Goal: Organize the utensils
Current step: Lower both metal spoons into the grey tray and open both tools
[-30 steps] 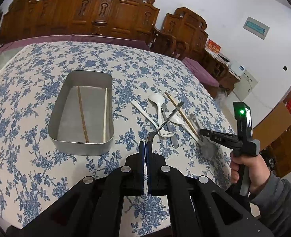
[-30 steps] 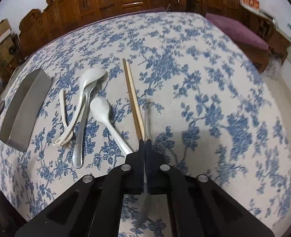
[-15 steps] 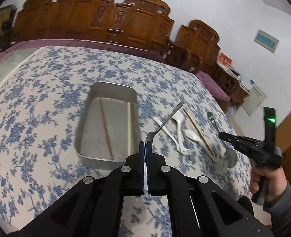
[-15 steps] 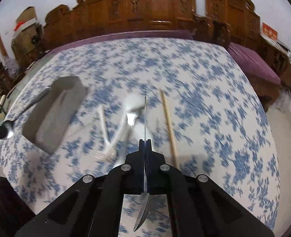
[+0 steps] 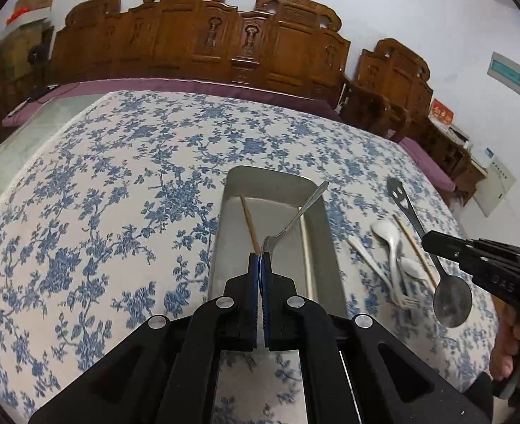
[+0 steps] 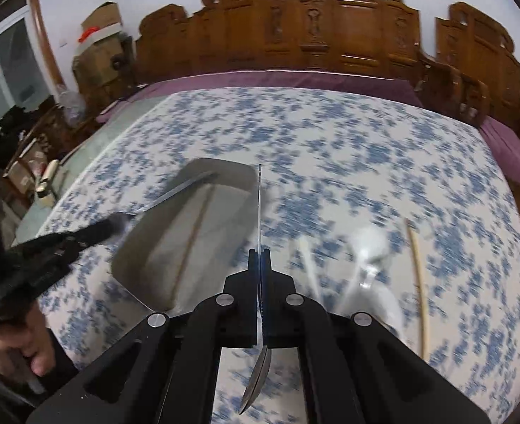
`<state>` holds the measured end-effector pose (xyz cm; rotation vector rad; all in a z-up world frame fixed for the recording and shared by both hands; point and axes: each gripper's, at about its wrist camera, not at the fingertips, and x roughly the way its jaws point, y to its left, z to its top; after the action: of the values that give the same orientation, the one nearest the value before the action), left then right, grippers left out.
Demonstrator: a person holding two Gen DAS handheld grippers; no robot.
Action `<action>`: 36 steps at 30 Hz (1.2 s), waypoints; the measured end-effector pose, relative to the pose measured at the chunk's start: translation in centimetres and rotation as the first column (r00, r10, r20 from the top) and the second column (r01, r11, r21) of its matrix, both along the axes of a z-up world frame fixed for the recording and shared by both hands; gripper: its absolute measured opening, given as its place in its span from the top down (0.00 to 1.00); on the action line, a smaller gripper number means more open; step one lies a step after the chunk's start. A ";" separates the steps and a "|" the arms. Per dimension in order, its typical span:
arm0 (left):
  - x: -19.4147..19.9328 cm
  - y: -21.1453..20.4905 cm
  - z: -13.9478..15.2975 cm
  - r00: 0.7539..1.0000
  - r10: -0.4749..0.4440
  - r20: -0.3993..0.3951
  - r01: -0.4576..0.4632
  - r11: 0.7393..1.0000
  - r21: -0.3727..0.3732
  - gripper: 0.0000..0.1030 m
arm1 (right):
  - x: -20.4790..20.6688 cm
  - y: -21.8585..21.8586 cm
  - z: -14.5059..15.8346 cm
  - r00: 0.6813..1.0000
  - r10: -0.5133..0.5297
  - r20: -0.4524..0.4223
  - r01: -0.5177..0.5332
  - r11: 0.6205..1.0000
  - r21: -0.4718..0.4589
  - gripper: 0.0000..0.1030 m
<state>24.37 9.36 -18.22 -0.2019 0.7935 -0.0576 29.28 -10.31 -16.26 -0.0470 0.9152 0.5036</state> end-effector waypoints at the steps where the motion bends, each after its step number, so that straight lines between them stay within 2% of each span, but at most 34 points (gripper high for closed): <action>1: 0.3 0.0 -0.3 1.000 0.000 -0.002 0.000 1.000 0.007 0.99 | 0.2 0.7 0.0 1.000 0.011 -0.001 -0.011 1.000 0.007 0.98; 10: 1.7 0.1 -2.5 0.999 -0.006 -0.033 0.006 1.000 0.004 0.99 | 1.5 4.3 -0.3 0.998 0.057 -0.010 -0.056 0.998 0.038 0.98; 16: 1.3 0.4 -1.4 1.000 -0.028 -0.010 0.028 1.000 -0.011 0.97 | 2.4 5.9 -1.1 0.998 0.054 -0.029 -0.052 0.998 0.042 0.98; 27: 0.1 1.1 0.7 0.999 -0.030 0.046 0.026 0.996 0.088 0.97 | 3.9 9.2 -3.2 0.997 0.035 -0.070 -0.031 0.998 0.063 0.98; 36: -0.2 2.0 0.4 0.999 -0.039 0.031 0.036 0.995 0.098 0.97 | 4.0 11.2 -6.0 0.994 0.051 -0.094 -0.049 0.999 0.018 0.97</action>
<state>24.13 11.31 -17.77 -0.0937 0.7656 -0.0579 33.25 0.92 -22.31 -0.0322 1.0050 0.5632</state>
